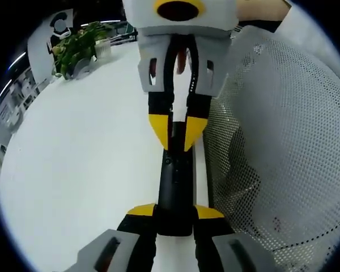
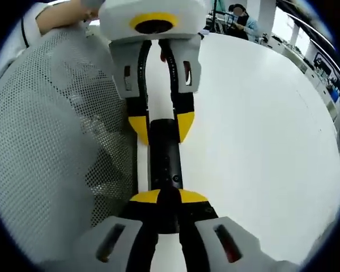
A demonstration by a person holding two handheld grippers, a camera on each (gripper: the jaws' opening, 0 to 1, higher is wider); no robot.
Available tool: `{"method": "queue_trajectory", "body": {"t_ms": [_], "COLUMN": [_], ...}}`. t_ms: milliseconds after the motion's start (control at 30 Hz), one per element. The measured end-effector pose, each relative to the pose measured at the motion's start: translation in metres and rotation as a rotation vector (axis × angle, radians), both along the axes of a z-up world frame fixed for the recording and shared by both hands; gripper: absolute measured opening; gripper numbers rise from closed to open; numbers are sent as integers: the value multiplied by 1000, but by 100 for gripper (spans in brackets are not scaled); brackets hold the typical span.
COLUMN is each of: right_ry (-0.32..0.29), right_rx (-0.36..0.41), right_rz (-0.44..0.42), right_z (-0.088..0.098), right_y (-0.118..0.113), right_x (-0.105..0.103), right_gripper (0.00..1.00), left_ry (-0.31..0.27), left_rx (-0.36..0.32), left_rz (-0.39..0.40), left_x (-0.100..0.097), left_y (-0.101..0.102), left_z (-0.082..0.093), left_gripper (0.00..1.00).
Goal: Press the specified remote control buttons in sequence, fully releasing each button before pressing the next.
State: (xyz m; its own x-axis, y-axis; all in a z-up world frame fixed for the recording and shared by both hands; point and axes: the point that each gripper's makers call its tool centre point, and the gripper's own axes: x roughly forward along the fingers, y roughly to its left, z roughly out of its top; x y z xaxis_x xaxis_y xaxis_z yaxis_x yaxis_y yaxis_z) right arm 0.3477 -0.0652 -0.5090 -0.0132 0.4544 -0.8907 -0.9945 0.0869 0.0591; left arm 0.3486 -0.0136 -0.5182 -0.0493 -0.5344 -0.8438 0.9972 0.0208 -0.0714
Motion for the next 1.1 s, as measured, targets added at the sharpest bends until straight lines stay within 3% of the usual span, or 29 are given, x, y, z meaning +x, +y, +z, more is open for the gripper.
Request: {"method": "queue_trajectory", "body": {"t_ms": [67, 100, 333, 633, 1100], "right_ry": [11, -34, -9, 4, -36], "right_rx": [-13, -36, -11, -51, 23], "right_rz": [5, 36, -18, 8, -25], "right_z": [0, -1, -1, -1, -1], "right_y": [1, -1, -1, 0, -3], "right_x": [-3, 1, -1, -1, 0], "right_gripper": [14, 13, 13, 12, 12], "left_ry": [4, 4, -3, -7, -16], "left_rx": [-1, -1, 7, 11, 16], "left_rz": [5, 4, -5, -10, -26], "left_x": [0, 0, 0, -1, 0], "left_y": [0, 0, 0, 0, 0], "left_z": [0, 0, 0, 0, -1], "left_gripper": [24, 24, 24, 24, 24]}}
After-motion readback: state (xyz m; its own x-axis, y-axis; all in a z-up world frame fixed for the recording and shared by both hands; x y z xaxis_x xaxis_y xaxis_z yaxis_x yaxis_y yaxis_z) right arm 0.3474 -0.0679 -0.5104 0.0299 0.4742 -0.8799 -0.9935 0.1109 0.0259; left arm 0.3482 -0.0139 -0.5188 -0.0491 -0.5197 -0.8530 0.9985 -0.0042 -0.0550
